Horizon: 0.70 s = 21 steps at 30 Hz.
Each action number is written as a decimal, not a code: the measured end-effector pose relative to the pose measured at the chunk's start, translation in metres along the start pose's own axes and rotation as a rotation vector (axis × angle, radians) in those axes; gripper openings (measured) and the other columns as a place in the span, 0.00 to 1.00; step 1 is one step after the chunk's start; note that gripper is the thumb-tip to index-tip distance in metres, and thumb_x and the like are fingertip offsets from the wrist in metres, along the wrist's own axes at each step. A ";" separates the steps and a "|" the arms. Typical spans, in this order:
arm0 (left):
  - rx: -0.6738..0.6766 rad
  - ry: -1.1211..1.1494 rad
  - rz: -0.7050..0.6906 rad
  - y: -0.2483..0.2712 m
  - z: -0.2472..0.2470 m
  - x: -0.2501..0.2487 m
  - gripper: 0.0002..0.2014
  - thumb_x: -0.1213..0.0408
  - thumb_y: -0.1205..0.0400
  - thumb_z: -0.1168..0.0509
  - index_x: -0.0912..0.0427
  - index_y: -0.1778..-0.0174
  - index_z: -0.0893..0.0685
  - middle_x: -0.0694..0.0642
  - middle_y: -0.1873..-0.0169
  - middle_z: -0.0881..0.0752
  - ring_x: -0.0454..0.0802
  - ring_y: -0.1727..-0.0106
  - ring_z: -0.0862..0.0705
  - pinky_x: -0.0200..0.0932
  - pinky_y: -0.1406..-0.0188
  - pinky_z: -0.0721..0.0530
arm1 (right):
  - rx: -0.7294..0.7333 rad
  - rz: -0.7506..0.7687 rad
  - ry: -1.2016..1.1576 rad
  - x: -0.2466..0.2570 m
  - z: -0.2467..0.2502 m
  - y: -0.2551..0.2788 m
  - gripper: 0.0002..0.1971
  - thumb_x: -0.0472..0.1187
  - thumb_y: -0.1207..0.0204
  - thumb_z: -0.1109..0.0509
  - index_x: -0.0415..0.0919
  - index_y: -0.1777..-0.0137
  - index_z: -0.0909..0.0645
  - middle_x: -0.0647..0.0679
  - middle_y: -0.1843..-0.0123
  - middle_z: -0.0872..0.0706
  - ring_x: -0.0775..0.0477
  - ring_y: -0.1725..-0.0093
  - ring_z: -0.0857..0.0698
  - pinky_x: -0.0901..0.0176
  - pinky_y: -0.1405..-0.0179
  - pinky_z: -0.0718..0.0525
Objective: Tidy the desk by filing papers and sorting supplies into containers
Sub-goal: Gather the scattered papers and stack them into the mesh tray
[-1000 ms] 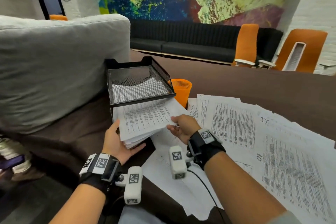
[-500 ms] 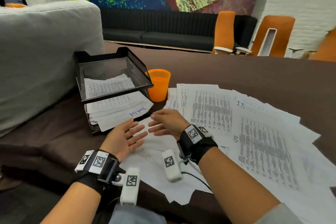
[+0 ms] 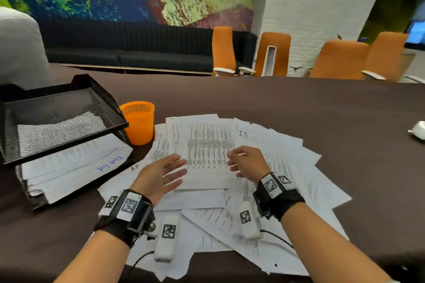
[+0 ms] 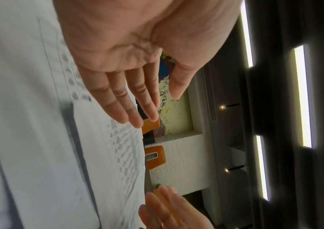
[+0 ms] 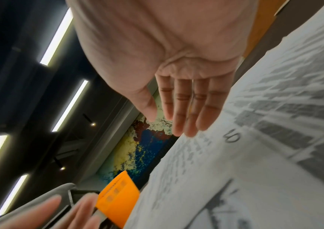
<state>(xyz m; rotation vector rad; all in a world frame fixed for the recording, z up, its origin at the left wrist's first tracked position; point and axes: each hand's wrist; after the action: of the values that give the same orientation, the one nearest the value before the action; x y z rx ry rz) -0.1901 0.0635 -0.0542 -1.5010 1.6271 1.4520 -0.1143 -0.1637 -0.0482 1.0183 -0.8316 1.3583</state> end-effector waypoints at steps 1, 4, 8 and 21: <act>0.022 -0.021 -0.001 -0.004 -0.009 0.001 0.13 0.57 0.15 0.36 0.58 0.39 0.15 0.56 0.42 0.10 0.56 0.38 0.14 0.53 0.40 0.19 | -0.063 0.011 0.054 -0.008 0.005 -0.002 0.08 0.44 0.22 0.28 0.39 0.52 0.13 0.43 0.55 0.09 0.43 0.56 0.11 0.48 0.54 0.11; -0.055 -0.311 -0.066 -0.015 -0.034 0.006 0.18 0.57 0.16 0.33 0.56 0.31 0.18 0.55 0.30 0.18 0.56 0.27 0.24 0.54 0.30 0.27 | -0.137 -0.009 0.193 -0.025 0.018 0.003 0.14 0.52 0.24 0.26 0.44 0.44 0.14 0.48 0.43 0.12 0.44 0.42 0.14 0.45 0.38 0.16; -0.179 -0.532 -0.083 -0.032 -0.041 0.021 0.39 0.57 0.22 0.26 0.57 0.17 0.37 0.58 0.18 0.35 0.59 0.20 0.32 0.55 0.22 0.32 | 0.130 -0.131 0.520 -0.051 0.019 0.028 0.51 0.71 0.35 0.26 0.48 0.17 0.39 0.46 0.16 0.36 0.40 0.17 0.36 0.41 0.21 0.33; -0.110 -0.485 -0.074 -0.039 -0.031 0.034 0.16 0.69 0.24 0.25 0.57 0.41 0.14 0.56 0.45 0.09 0.57 0.45 0.12 0.62 0.41 0.14 | 0.229 -0.139 0.889 -0.066 0.012 0.049 0.39 0.63 0.32 0.30 0.42 0.26 0.31 0.39 0.14 0.47 0.36 0.14 0.49 0.30 0.19 0.46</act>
<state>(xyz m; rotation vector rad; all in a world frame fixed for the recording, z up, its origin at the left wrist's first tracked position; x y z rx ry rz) -0.1547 0.0285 -0.0883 -1.1291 1.2055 1.7205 -0.1668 -0.2018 -0.1000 0.5167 0.0582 1.5978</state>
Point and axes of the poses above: each hand's wrist, its own y-axis away from the middle knuckle, its own z-axis out of the back of the hand, x = y × z
